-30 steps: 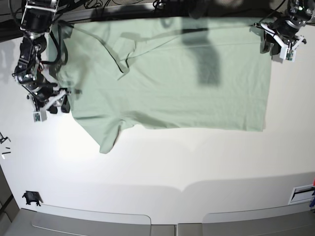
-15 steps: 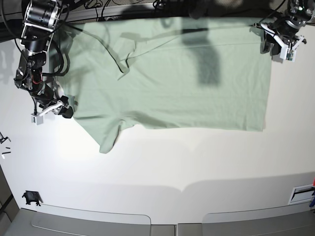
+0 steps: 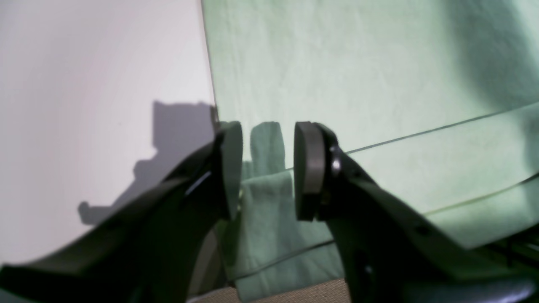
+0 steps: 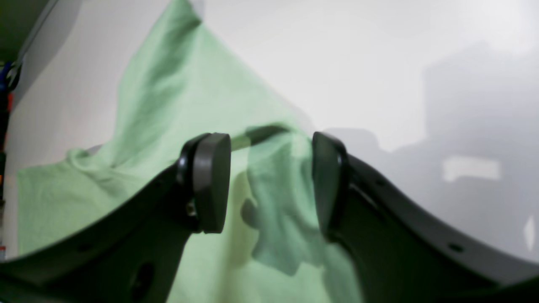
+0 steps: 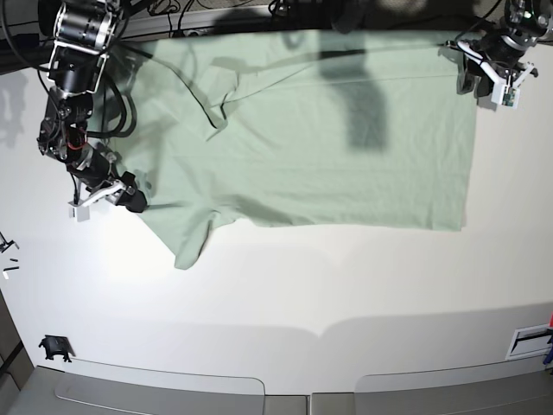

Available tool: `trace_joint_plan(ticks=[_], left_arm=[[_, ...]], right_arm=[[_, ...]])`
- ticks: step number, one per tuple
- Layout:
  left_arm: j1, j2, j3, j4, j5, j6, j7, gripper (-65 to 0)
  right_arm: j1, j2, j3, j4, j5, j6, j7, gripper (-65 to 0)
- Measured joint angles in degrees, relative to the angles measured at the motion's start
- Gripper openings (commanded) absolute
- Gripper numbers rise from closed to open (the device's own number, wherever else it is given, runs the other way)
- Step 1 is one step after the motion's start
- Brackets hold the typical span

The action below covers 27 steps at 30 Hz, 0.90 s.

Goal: Fold the T-shirt properly
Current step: 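Lower the right gripper along the shirt's side edge and grasp it, then move the left gripper down the shirt's other side edge and grasp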

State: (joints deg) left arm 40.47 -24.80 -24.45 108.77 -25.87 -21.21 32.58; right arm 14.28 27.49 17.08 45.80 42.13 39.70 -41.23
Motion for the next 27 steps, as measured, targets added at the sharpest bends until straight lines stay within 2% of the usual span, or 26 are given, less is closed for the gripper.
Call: trace_joint_plan(ticks=[8,10,13,16,17,23,27], left_arm=[[0.0,0.0,0.0,0.0,0.0,-0.02,0.0,-45.8],[0.0,0.0,0.0,0.0,0.0,-0.02,0.02,-45.8],[0.0,0.0,0.0,0.0,0.0,-0.02,0.02,-45.8],[0.0,0.0,0.0,0.0,0.0,0.0,0.02,-45.8],[-0.02,0.0,0.0,0.0,0.0,0.0,-0.02,-45.8],[-1.62,0.0,0.0,0.0,-0.02,0.13,-0.07,-45.8],[-4.24,0.0,0.0,0.0,0.52,2.36,-0.63,-45.8]], right_arm=[[0.0,-0.52,0.0,0.0,-0.02,0.0,-0.42,-35.6],[0.0,-0.52,0.0,0.0,-0.02,0.0,-0.42,-37.7],[-0.04,-0.68,0.0,0.0,-0.04,0.0,0.26,-46.9],[-0.15,-0.96,-0.07,-0.02,-0.31,-0.11,1.07,-63.2],[-0.2,-1.09,-0.07,-0.07,-0.42,-0.24,1.09,-65.0],[-0.17,-1.31,-0.07,-0.07,-0.48,-0.22,1.09,-65.0],[-0.15,-1.31,-0.07,-0.07,-0.48,-0.22,1.09,-65.0]])
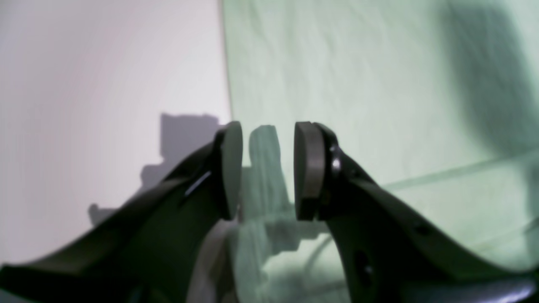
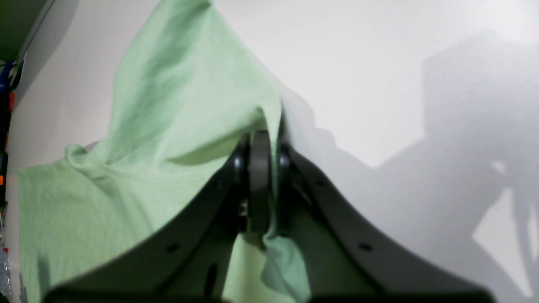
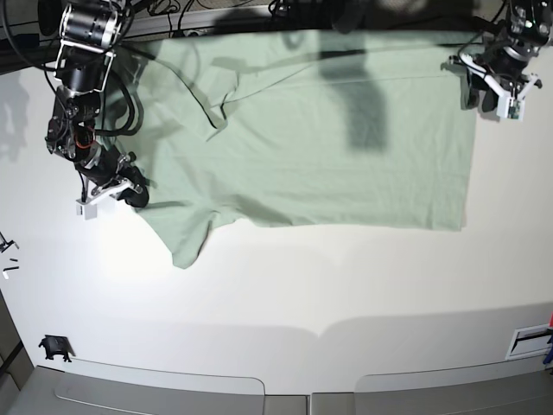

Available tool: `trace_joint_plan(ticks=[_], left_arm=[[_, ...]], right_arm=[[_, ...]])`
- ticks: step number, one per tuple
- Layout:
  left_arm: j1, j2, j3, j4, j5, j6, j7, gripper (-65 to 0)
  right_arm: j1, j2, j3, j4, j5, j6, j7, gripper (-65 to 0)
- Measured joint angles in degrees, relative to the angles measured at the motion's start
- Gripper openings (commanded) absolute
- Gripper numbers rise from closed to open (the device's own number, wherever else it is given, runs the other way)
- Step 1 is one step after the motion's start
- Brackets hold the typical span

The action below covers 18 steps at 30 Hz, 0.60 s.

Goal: Fold the T-shirt properly
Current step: 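Move the left gripper down the shirt's other side edge and grasp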

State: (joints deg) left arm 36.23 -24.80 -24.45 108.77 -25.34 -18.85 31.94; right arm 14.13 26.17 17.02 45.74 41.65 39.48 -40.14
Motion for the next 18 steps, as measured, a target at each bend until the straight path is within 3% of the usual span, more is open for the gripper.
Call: trace_joint_plan(ticks=[3,8,13,18], left_arm=[[-2.97,0.02,0.0,0.0,1.68,-0.31,-0.04,-45.7],[-8.31,0.02,0.0,-0.02,1.97,-0.11,0.13,-33.1],[-14.73,0.04,0.0,-3.85,1.97,-0.42,-0.17,-32.8],[-25.62,0.04,-0.02,-19.96,2.05,0.15,-0.74,-32.9]], right_arm=[[0.0,0.0,0.0,0.0,0.0,0.0,0.0,-65.0],[0.0,0.0,0.0,0.0,0.0,0.0,-0.02,-65.0],[0.02,0.0,0.0,0.0,-0.02,0.02,-0.02,-65.0],[-0.09,0.0,0.0,-0.02,0.11,0.2,0.15,-65.0]])
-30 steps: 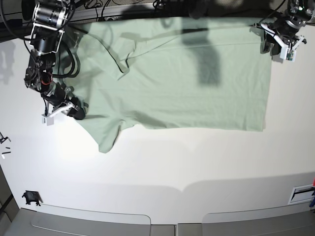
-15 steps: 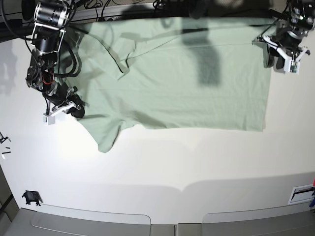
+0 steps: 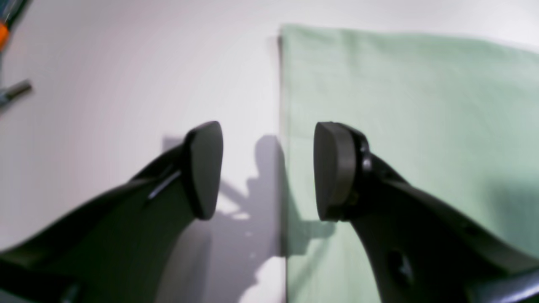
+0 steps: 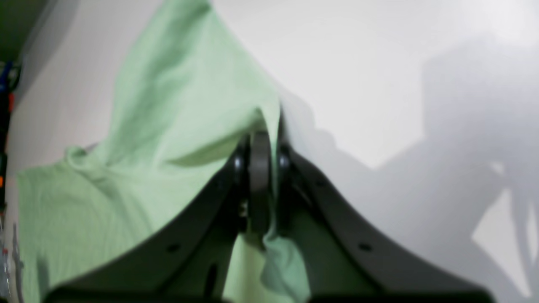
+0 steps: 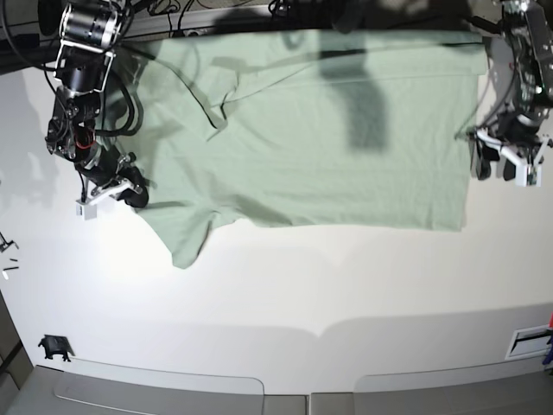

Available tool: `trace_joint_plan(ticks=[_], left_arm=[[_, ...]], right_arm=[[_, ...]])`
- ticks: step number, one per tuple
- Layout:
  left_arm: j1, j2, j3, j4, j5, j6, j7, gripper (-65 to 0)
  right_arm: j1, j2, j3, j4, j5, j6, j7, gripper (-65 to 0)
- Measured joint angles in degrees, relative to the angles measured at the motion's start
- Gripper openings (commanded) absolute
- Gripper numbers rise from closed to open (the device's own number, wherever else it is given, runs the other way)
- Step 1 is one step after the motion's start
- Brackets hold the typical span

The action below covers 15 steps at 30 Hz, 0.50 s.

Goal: Fold the T-shirt properly
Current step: 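Move the left gripper down the shirt's other side edge and grasp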

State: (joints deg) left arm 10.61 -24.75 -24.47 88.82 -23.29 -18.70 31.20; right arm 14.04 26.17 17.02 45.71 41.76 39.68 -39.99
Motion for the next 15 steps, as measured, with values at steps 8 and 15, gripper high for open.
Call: trace_joint_plan(ticks=[8,15], left_arm=[[-19.28,-0.72,-0.11,-30.58,-4.76,-2.56,0.59,-32.8],[-29.59,-1.46,-0.28,-47.21,-6.4,-6.58,-0.24,-32.9]], right_arm=[[0.0,0.0,0.0,0.02,0.07,0.02,0.0,-65.0],[0.09,0.0,0.0,0.02,-0.13,-0.17,-0.04,-65.0]])
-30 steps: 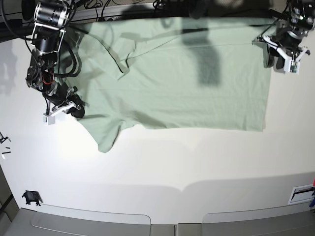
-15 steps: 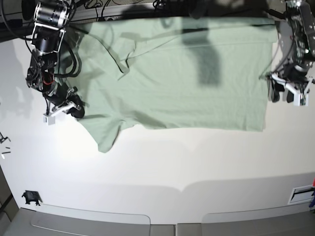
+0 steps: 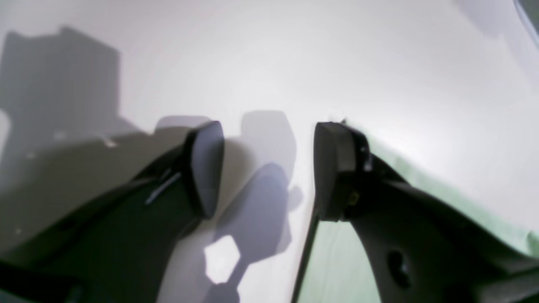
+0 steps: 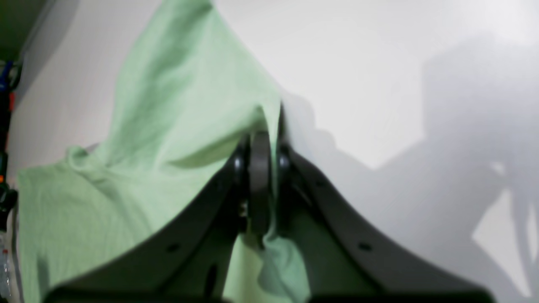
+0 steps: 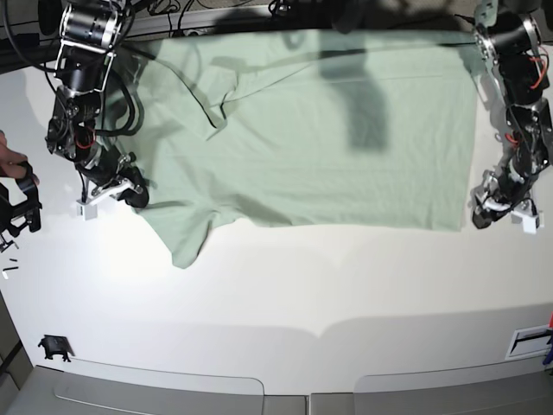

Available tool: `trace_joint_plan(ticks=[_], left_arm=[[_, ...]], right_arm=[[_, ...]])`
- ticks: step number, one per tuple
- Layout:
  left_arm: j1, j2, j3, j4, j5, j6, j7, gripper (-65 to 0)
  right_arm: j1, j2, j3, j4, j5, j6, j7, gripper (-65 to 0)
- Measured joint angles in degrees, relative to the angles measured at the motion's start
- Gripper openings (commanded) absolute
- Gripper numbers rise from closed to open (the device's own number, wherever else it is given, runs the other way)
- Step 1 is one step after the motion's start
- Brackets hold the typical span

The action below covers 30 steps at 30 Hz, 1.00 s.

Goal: Fold the T-shirt properly
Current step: 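Move the left gripper down the shirt's other side edge and grasp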

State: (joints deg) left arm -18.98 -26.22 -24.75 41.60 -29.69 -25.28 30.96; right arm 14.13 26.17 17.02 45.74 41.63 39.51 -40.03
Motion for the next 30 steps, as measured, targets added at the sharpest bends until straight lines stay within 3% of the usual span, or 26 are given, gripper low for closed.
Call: trace_joint_plan(ticks=[5,18,23,28,30], left_arm=[[-1.53,0.11,1.66,-3.04,-0.59,-2.01,-1.22,-32.9],[-2.49,-0.33,19.23,-2.58,-1.18,-2.25,-4.15,-33.7],[-2.45,-0.31,19.5,-2.58,-1.16,-2.21,-4.0,-47.0],[-2.27,-0.26,19.52,-2.64,-1.18,-2.19,-3.89,-64.9],[-2.27,-0.15,19.52,-2.73,-1.2,-2.19,-3.8,-65.0]], right_arm=[[-0.02,0.0,0.0,0.0,0.0,-0.02,0.11,-65.0],[-0.02,0.0,0.0,0.0,0.0,-0.02,0.11,-65.0],[0.0,0.0,0.0,0.0,0.0,-0.02,0.11,-65.0],[-0.02,0.0,0.0,0.0,0.0,-0.02,0.11,-65.0],[-0.02,0.0,0.0,0.0,0.0,-0.02,0.11,-65.0]])
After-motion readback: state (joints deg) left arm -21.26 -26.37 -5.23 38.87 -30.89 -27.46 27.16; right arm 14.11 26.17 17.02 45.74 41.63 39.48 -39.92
